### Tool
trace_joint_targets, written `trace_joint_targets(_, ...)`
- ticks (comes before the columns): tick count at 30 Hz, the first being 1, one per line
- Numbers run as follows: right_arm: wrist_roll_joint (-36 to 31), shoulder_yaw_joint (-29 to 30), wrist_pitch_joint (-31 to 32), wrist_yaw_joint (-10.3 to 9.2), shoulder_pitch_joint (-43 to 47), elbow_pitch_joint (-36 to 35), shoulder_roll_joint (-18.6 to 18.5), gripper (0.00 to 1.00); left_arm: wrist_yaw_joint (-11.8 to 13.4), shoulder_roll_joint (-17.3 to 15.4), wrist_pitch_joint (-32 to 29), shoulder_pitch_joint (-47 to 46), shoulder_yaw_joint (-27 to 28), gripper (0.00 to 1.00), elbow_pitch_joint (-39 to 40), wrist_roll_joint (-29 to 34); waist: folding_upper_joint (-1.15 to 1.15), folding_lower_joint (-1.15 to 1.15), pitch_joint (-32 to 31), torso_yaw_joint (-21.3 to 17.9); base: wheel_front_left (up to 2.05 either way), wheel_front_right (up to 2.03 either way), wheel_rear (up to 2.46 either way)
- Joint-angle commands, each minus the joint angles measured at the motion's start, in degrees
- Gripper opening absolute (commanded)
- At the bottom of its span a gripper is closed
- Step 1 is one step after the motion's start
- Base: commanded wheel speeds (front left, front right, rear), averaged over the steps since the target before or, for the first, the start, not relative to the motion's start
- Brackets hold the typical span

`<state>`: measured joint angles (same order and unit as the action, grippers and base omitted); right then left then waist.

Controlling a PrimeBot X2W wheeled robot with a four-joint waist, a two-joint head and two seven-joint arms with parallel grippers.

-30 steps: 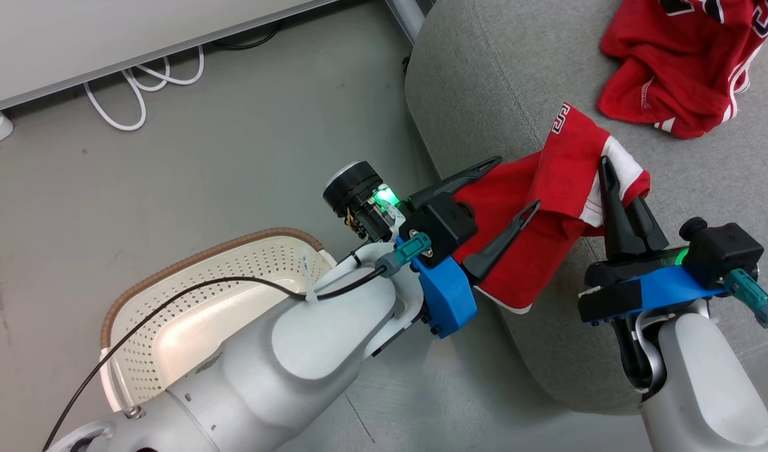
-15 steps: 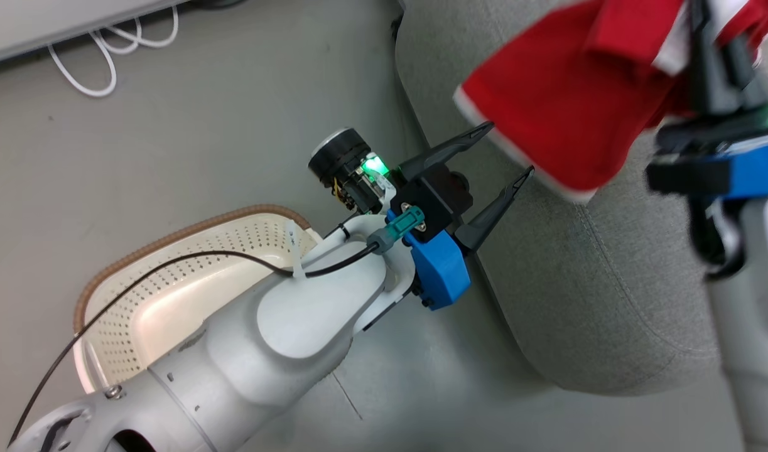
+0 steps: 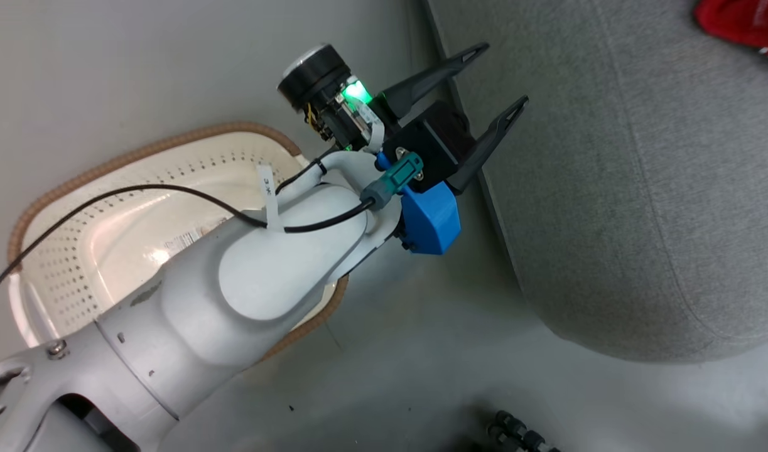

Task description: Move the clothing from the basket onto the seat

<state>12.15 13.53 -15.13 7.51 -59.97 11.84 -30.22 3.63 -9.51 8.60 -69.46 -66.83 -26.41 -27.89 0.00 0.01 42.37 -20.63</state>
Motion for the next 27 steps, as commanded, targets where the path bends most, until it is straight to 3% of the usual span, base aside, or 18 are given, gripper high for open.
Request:
trace_joint_targets(1,0.21,1.33,0.0,-0.04,-0.96,0.82,-1.04,0.0,0.3,-0.67,-0.21,-0.99,-0.04,1.0,0.53,0.47,0.0,-0.01,3.46,-0.51,0.0,0.0,0.0)
trace_joint_targets(8,0.73,10.18,0.0,-0.04,0.26,8.3,-4.97,0.0,0.84,-1.87,-1.56,-2.83,-0.54,1.0,3.72,1.55,0.0,-0.01,7.65,0.18,0.0,0.0,0.0)
trace_joint_targets(13,-1.24,11.62,0.0,-0.03,2.48,14.34,-6.07,0.0,1.34,-1.94,-1.75,-3.69,-0.66,1.0,5.08,1.75,0.0,-0.01,9.46,1.54,0.0,0.0,0.0)
trace_joint_targets(22,-3.75,11.96,0.0,-0.03,4.39,23.11,-1.92,0.0,1.95,-2.45,-1.92,-4.15,-0.82,1.0,6.02,1.85,0.0,-0.01,11.44,2.82,0.0,0.0,0.0)
trace_joint_targets(27,-5.72,13.28,0.0,-0.03,5.58,23.62,0.8,0.0,2.4,-2.87,-2.08,-4.45,-0.8,1.0,6.32,1.74,0.0,-0.01,11.79,3.07,0.0,0.0,0.0)
